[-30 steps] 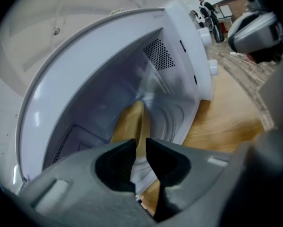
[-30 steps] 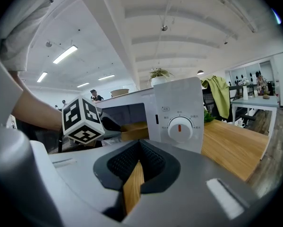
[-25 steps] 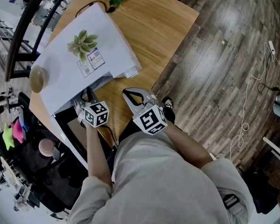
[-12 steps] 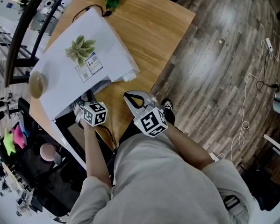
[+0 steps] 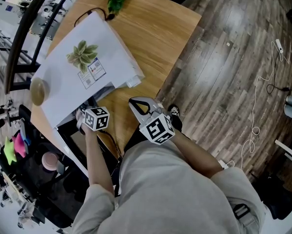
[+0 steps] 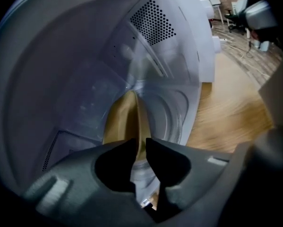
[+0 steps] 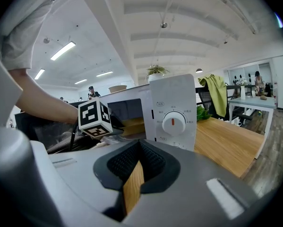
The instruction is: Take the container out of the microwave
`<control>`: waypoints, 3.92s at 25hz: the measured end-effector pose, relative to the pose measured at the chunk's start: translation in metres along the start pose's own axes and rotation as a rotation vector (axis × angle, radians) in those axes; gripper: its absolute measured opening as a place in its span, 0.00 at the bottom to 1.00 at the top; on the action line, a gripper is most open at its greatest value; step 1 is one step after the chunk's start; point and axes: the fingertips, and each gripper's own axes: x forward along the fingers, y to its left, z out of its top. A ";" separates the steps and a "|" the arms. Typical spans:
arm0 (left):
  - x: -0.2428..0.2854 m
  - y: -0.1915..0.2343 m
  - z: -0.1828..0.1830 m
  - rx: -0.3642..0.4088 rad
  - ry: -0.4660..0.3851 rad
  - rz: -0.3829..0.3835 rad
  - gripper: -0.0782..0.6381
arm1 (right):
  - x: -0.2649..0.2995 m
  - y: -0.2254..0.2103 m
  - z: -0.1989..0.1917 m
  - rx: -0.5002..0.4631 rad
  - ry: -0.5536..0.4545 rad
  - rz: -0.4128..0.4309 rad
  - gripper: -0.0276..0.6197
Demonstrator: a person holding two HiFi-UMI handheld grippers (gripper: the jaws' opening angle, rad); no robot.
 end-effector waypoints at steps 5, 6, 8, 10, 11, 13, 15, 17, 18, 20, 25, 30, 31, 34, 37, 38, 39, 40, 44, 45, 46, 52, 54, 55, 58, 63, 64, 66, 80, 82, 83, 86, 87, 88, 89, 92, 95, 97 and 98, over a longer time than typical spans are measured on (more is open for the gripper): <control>-0.002 -0.004 0.002 0.000 0.000 -0.006 0.18 | 0.000 0.002 0.001 -0.002 0.000 0.010 0.06; -0.003 -0.004 0.002 -0.001 0.000 -0.009 0.18 | -0.001 0.002 0.001 -0.003 0.000 0.012 0.06; -0.005 -0.006 0.003 0.002 -0.001 -0.018 0.18 | -0.001 0.003 0.002 -0.006 -0.004 0.014 0.06; -0.008 -0.010 0.005 0.008 -0.004 -0.028 0.17 | -0.002 0.003 0.003 -0.007 -0.007 0.016 0.06; -0.010 -0.012 0.006 0.010 -0.005 -0.033 0.17 | -0.002 0.004 0.003 -0.008 -0.008 0.017 0.06; -0.013 -0.017 0.007 0.011 -0.006 -0.046 0.17 | -0.002 0.004 0.004 -0.009 -0.010 0.020 0.06; -0.017 -0.020 0.009 0.008 -0.007 -0.059 0.17 | -0.003 0.005 0.005 -0.010 -0.013 0.022 0.06; -0.021 -0.024 0.011 0.005 -0.010 -0.071 0.17 | -0.004 0.006 0.005 -0.010 -0.014 0.023 0.06; -0.023 -0.026 0.012 0.006 -0.012 -0.077 0.17 | -0.004 0.006 0.004 -0.009 -0.014 0.023 0.06; -0.026 -0.030 0.013 0.008 -0.014 -0.086 0.17 | -0.005 0.007 0.004 -0.009 -0.013 0.023 0.06; -0.031 -0.036 0.016 0.010 -0.024 -0.097 0.17 | -0.006 0.007 0.002 -0.009 -0.011 0.020 0.06; -0.030 -0.038 0.018 0.019 -0.033 -0.104 0.23 | -0.007 0.006 0.001 -0.009 -0.010 0.014 0.06; -0.029 -0.038 0.019 0.022 -0.035 -0.104 0.26 | -0.007 0.006 0.001 -0.008 -0.009 0.012 0.06; -0.025 -0.038 0.021 0.035 -0.035 -0.104 0.30 | -0.009 0.005 0.000 -0.007 -0.006 0.004 0.06; -0.021 -0.040 0.020 0.050 -0.026 -0.114 0.30 | -0.010 0.002 0.000 -0.003 -0.005 -0.005 0.06; -0.020 -0.041 0.021 0.054 -0.023 -0.117 0.30 | -0.010 0.001 0.001 -0.002 -0.005 -0.007 0.06; -0.020 -0.042 0.021 0.059 -0.021 -0.120 0.30 | -0.010 0.000 0.001 -0.001 -0.006 -0.010 0.06; -0.019 -0.043 0.021 0.063 -0.019 -0.122 0.30 | -0.011 0.000 0.002 -0.001 -0.007 -0.012 0.06; -0.015 -0.045 0.022 0.074 -0.004 -0.126 0.28 | -0.011 -0.003 0.002 0.000 -0.005 -0.017 0.06; -0.015 -0.044 0.022 0.072 -0.001 -0.124 0.25 | -0.011 -0.004 0.002 0.001 -0.005 -0.017 0.06; -0.015 -0.044 0.022 0.070 0.001 -0.124 0.23 | -0.011 -0.004 0.002 0.001 -0.004 -0.016 0.06; -0.017 -0.046 0.021 0.060 0.012 -0.138 0.17 | -0.012 -0.005 0.001 -0.001 -0.004 -0.010 0.06; -0.018 -0.048 0.022 0.055 0.012 -0.141 0.15 | -0.012 -0.005 0.002 -0.004 -0.005 -0.007 0.06; -0.020 -0.049 0.022 0.053 0.010 -0.142 0.15 | -0.012 -0.005 0.002 -0.006 -0.006 -0.005 0.06; -0.023 -0.051 0.023 0.038 0.008 -0.150 0.15 | -0.013 -0.006 0.003 -0.009 -0.006 0.001 0.06; -0.027 -0.054 0.022 0.003 0.011 -0.159 0.15 | -0.013 -0.004 0.004 -0.014 -0.009 0.015 0.06; -0.029 -0.054 0.022 -0.002 0.009 -0.159 0.15 | -0.013 -0.004 0.005 -0.016 -0.010 0.018 0.06; -0.032 -0.055 0.021 -0.015 0.006 -0.160 0.15 | -0.014 -0.003 0.005 -0.019 -0.011 0.023 0.06; -0.045 -0.061 0.018 -0.093 -0.007 -0.160 0.15 | -0.018 0.001 0.002 -0.028 -0.006 0.048 0.06; -0.048 -0.063 0.017 -0.110 -0.008 -0.160 0.15 | -0.019 0.002 0.002 -0.030 -0.007 0.054 0.06; -0.049 -0.064 0.017 -0.120 -0.008 -0.161 0.15 | -0.019 0.002 0.002 -0.031 -0.008 0.057 0.06; -0.055 -0.067 0.017 -0.141 -0.012 -0.162 0.15 | -0.021 0.004 0.002 -0.034 -0.007 0.067 0.06; -0.057 -0.069 0.016 -0.146 -0.012 -0.162 0.15 | -0.022 0.005 0.001 -0.034 -0.005 0.070 0.06; -0.059 -0.069 0.016 -0.154 -0.012 -0.162 0.15 | -0.023 0.005 0.001 -0.035 -0.003 0.074 0.06; -0.060 -0.070 0.014 -0.163 -0.010 -0.161 0.15 | -0.023 0.006 0.000 -0.037 -0.002 0.078 0.06; -0.064 -0.073 0.009 -0.195 -0.003 -0.157 0.15 | -0.025 0.008 -0.002 -0.046 0.003 0.093 0.06; -0.071 -0.076 0.006 -0.221 -0.003 -0.148 0.15 | -0.027 0.012 -0.003 -0.059 0.008 0.112 0.06; -0.076 -0.079 0.005 -0.233 -0.001 -0.144 0.15 | -0.029 0.014 -0.003 -0.066 0.009 0.123 0.06; -0.078 -0.081 0.004 -0.238 0.000 -0.142 0.15 | -0.029 0.015 -0.002 -0.068 0.009 0.129 0.06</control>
